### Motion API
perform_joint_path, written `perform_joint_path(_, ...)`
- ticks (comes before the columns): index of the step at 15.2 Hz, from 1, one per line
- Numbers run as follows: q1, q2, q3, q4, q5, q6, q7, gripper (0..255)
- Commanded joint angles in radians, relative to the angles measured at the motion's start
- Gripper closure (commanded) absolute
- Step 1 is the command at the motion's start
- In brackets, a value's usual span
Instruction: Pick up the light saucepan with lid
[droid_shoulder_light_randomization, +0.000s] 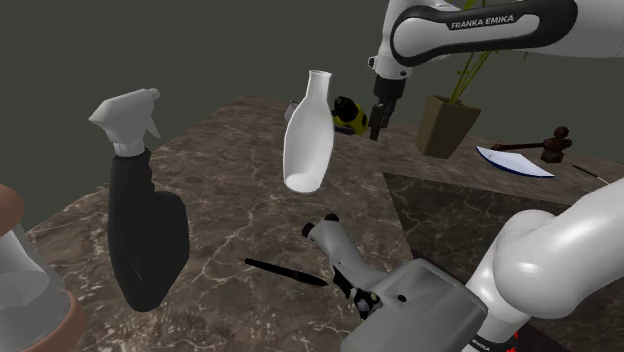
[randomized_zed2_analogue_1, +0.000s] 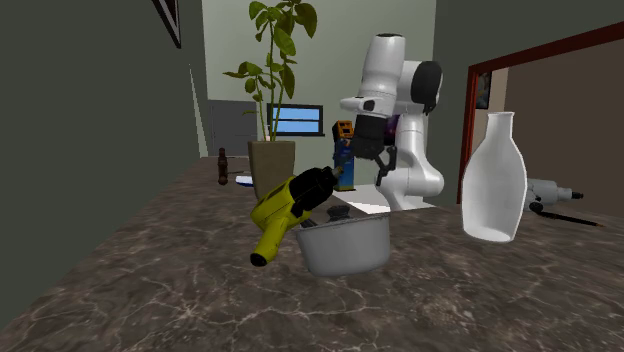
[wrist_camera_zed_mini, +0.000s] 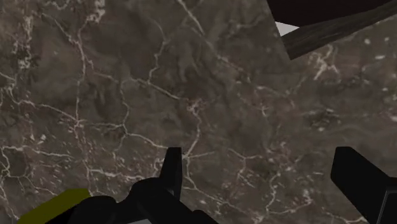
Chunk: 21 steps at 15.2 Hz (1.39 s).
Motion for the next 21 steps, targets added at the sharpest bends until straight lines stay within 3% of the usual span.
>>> perform_joint_path(1,0.012,0.061,-0.017,0.040,-0.005,0.046,-0.062,0)
perform_joint_path(9,0.040,0.323,-0.075,0.251,0.028,0.187,-0.325,0)
perform_joint_path(16,0.040,0.547,-0.080,0.480,0.101,0.251,-0.541,0)
perform_joint_path(21,0.038,0.555,-0.079,0.423,0.098,0.315,-0.532,0)
